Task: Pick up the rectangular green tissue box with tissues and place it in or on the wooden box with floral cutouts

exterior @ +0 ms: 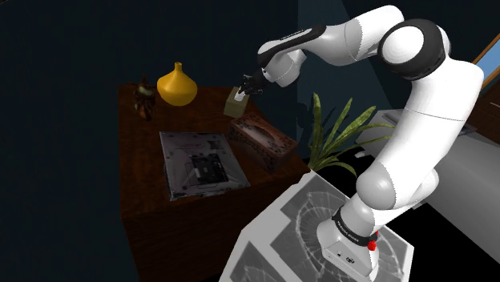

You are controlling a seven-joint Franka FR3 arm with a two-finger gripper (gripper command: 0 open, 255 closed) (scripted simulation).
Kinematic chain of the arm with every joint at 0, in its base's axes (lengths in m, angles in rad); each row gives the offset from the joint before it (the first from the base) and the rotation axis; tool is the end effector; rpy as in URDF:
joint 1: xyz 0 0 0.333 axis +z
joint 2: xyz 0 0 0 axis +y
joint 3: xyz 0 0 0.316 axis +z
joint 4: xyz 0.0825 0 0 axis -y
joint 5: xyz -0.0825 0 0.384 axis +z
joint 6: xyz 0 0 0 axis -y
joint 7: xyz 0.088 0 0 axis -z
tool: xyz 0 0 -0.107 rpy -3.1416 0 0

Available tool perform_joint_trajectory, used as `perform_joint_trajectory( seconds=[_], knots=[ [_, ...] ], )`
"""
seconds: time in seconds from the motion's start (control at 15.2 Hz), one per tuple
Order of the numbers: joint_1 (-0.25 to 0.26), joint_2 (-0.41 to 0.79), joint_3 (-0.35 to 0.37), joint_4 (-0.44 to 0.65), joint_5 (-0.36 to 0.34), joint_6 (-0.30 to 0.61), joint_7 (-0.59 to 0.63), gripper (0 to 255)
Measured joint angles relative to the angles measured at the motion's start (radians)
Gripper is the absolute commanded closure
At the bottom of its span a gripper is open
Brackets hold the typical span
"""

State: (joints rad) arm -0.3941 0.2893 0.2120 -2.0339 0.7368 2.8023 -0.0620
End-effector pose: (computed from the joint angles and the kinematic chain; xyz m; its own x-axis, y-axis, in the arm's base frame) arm 0.6073 -0.1507 0.3487 0.6173 -0.7348 0.2811 -0.5452 -0.6572 -0.5205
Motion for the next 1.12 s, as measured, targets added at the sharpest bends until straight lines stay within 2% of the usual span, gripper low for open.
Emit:
perform_joint_trajectory(
  seconds=[0.33,1.12],
  knots=[
    [0.006,-0.016,-0.009,0.002,-0.02,-0.019,0.025,255],
    [0.025,-0.107,-0.052,0.041,-0.133,-0.138,0.156,255]
  ],
)
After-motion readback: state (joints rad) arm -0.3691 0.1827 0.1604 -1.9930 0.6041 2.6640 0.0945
